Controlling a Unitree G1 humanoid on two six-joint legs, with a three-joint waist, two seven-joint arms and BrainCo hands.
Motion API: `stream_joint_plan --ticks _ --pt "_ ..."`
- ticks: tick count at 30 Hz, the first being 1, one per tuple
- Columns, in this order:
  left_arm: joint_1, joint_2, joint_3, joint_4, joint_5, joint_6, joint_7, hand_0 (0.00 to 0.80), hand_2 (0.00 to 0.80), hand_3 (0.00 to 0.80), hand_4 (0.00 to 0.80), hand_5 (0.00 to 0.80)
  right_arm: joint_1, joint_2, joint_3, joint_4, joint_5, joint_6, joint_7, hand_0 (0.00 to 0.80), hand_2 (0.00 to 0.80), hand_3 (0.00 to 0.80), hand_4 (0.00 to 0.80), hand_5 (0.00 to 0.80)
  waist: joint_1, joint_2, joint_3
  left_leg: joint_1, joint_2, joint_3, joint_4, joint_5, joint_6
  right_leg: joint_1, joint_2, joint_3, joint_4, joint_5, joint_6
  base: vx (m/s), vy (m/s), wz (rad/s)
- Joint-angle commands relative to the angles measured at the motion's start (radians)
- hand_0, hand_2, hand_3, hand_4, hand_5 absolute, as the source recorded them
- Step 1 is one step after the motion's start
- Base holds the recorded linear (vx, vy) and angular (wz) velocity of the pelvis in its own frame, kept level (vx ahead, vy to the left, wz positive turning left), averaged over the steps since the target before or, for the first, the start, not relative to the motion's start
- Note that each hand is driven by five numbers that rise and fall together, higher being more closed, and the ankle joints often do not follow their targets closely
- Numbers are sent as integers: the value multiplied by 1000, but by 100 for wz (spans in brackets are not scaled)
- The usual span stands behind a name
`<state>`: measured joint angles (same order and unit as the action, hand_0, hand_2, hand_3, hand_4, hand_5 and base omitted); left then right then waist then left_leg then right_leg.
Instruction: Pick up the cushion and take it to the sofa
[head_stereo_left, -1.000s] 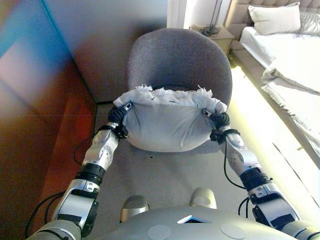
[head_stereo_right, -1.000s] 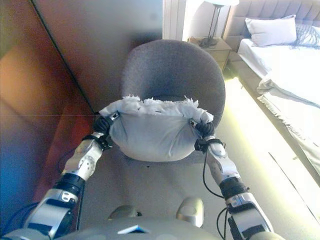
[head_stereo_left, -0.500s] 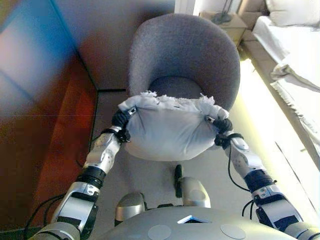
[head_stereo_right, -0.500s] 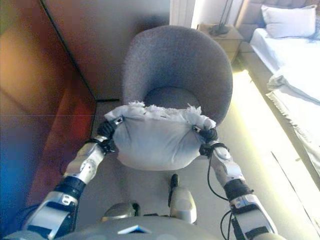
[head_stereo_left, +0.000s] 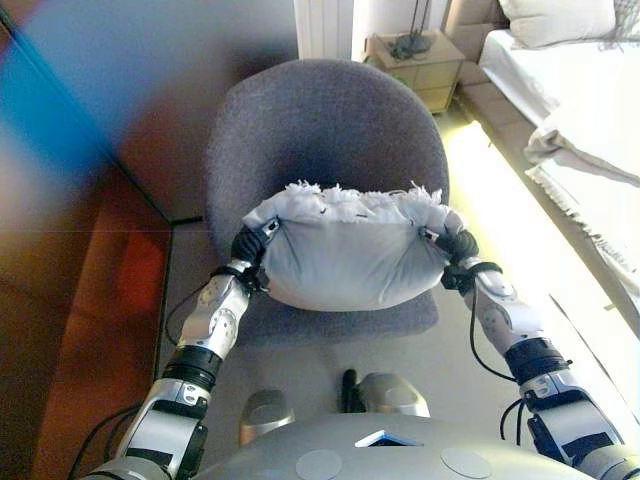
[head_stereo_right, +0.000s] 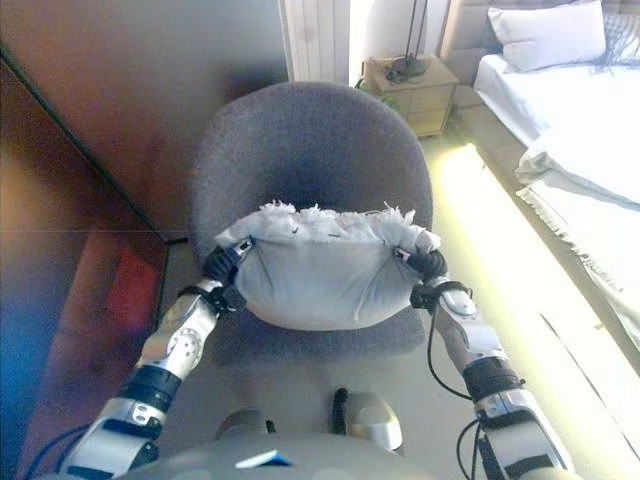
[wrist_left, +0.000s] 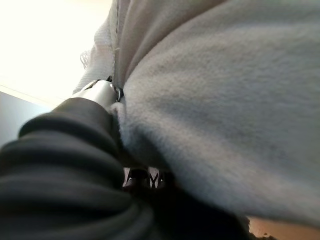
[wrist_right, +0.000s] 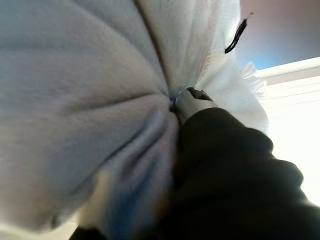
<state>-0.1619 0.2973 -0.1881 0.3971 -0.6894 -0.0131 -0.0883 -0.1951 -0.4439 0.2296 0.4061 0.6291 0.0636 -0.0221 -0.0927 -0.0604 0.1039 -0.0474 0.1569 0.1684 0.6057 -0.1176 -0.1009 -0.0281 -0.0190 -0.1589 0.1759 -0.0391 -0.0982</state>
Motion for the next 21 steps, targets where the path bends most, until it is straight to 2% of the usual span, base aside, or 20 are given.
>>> stream_joint_plan --ticks 1,3,6,9,14,16,18,20,21 --pt "-73 6 -1 -94 -47 -58 -82 800 800 800 800 800 -120 57 -5 -69 27 -47 55 800 800 800 800 800 31 -8 -38 43 -23 16 -214 142 30 57 -70 48 -35 2 141 181 161 2" --pt "-80 4 1 -89 -49 -55 -80 800 800 800 800 800 -125 61 3 -64 22 -42 52 800 800 800 800 800 44 3 -40 46 -43 -26 -317 130 26 70 -77 65 -27 -11 157 189 162 -8" --pt "-100 4 -9 -72 -43 -61 -69 800 800 800 800 800 -142 71 22 -55 12 -39 43 800 800 800 800 800 64 17 -42 55 -79 -84 -431 80 29 81 -92 89 -2 -34 186 143 136 -36" --pt "-130 1 -19 -31 -38 -68 -71 800 800 800 800 800 -141 83 20 -47 10 -46 29 800 800 800 800 800 56 26 -45 72 -91 -55 -459 53 48 75 -115 87 39 -38 208 108 158 -42" --pt "-153 -8 -38 25 -25 -82 -39 800 800 800 800 800 -103 99 -2 -59 19 -65 -10 800 800 800 800 800 38 34 -53 97 -132 -49 -489 35 85 42 -153 110 82 -1 238 68 157 -17" --pt "-156 -1 -40 40 -6 -88 -44 800 800 800 800 800 -103 112 -9 -51 1 -86 -24 800 800 800 800 800 41 45 -45 91 -154 -49 -502 32 107 -10 -194 114 207 60 238 20 226 -6" --pt "-163 11 -52 63 -6 -95 -41 800 800 800 800 800 -108 113 -16 -42 1 -95 -38 800 800 800 800 800 39 65 -23 98 -172 -49 -509 30 125 -87 -229 121 394 124 222 19 274 -7" --pt "-165 14 -58 80 -22 -89 -51 800 800 800 800 800 -114 107 -20 -30 21 -93 -65 800 800 800 800 800 37 70 -9 116 -193 -58 -518 25 130 -128 -243 128 458 167 221 60 190 -4" --pt "-165 13 -59 79 -23 -79 -54 800 800 800 800 800 -122 106 -20 -20 26 -87 -79 800 800 800 800 800 38 69 -4 131 -199 -59 -529 22 129 -138 -250 123 434 174 226 111 100 -8"
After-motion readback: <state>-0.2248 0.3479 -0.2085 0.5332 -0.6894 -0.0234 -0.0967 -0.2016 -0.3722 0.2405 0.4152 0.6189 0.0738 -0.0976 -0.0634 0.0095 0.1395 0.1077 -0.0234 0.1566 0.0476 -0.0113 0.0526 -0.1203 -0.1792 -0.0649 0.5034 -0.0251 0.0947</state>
